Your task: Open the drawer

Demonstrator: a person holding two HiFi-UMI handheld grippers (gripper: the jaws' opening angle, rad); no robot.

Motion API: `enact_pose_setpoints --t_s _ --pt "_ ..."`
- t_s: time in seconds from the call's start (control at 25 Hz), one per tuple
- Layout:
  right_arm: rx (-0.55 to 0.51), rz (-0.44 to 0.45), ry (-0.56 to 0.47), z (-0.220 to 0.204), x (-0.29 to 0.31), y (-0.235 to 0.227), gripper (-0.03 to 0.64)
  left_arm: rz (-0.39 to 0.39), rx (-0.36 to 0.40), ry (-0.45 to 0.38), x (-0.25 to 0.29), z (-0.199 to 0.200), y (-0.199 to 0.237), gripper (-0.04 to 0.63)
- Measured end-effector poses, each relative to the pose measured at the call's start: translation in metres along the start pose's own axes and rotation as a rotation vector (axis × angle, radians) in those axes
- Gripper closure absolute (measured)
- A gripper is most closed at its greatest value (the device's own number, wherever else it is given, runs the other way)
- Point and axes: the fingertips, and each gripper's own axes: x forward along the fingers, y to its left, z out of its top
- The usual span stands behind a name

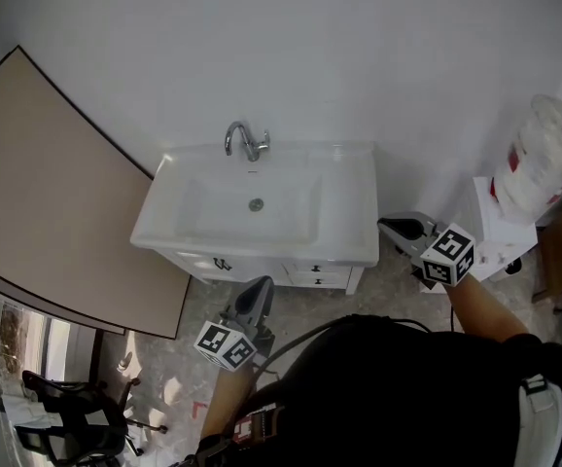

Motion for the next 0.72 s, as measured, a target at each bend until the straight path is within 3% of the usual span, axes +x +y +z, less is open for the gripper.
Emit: enact_pose_setpoints --t_s 0.36,0.72 --pt "-0.005 0.084 0.009 -0.003 0.03 -0.012 0.618 0.062 0.006 -0.003 0.012 -0.006 0.014 0.604" --pt "-0.059 0.311 -0.01 -0.008 0.018 -0.078 0.618 0.283 0.019 -0.066 0.06 -0.03 -0.024 0.604"
